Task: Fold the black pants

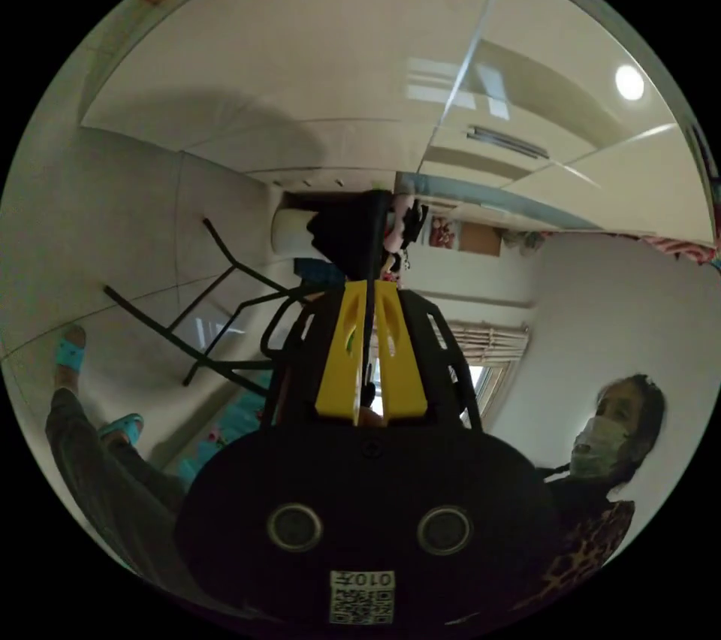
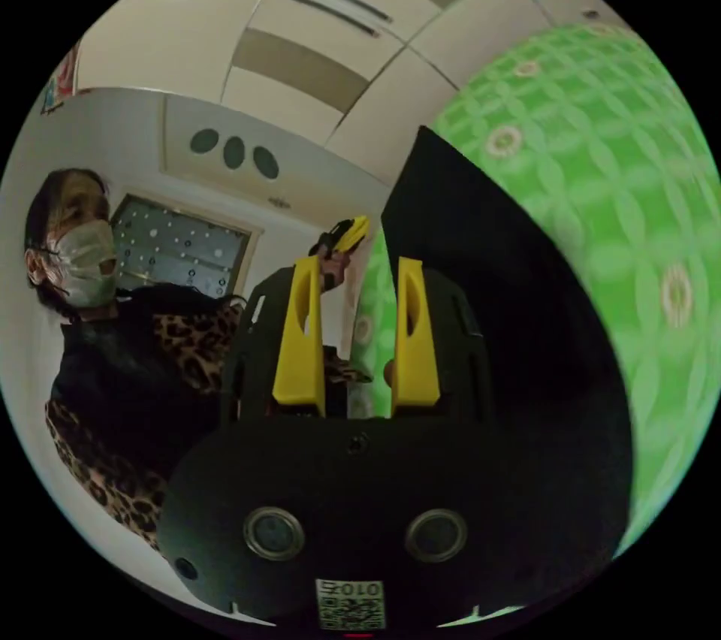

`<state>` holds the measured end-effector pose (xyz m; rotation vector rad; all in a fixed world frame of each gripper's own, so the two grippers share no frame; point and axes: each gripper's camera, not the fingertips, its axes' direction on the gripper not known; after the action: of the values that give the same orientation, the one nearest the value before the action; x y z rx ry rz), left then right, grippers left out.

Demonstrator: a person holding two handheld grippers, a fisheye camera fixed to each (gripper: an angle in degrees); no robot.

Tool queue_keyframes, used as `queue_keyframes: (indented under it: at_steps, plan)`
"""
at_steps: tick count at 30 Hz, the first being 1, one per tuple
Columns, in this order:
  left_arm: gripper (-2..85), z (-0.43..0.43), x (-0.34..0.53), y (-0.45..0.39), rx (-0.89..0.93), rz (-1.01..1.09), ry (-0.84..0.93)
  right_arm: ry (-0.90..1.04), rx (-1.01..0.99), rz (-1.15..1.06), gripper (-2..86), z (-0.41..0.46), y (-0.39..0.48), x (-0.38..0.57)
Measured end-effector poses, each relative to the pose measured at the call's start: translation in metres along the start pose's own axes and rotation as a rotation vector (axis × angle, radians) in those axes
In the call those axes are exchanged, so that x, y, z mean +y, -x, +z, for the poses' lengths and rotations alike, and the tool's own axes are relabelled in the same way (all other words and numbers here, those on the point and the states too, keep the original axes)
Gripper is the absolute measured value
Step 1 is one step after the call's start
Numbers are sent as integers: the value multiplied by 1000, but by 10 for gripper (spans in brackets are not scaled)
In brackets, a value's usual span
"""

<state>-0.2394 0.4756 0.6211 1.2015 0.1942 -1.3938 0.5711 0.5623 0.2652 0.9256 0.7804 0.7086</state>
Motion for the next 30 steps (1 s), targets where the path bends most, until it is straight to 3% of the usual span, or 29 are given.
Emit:
queue_keyframes:
  at_steps: [4,10,13,20,27,30]
  plan:
    - [18,-24,-29,43,2,-104,-9,187,106,-131,142,35,-12,-157]
    - [97,-5,-58,113,320,-244,-23,504,148,-94,142,102,-57,-299]
    - [130,11,-69,134,432,-249,45,644,126,-80,137,122,-75,-317]
    - [150,27,-75,151,676,-170,47,740,-47,-130,118,136,-94,-347]
    - [130,54,-83,135,770,-89,27,829,-180,-208,77,163,-94,-361]
    - [83,58,-91,120,755,-46,11,841,-193,-226,55,173,-91,-361]
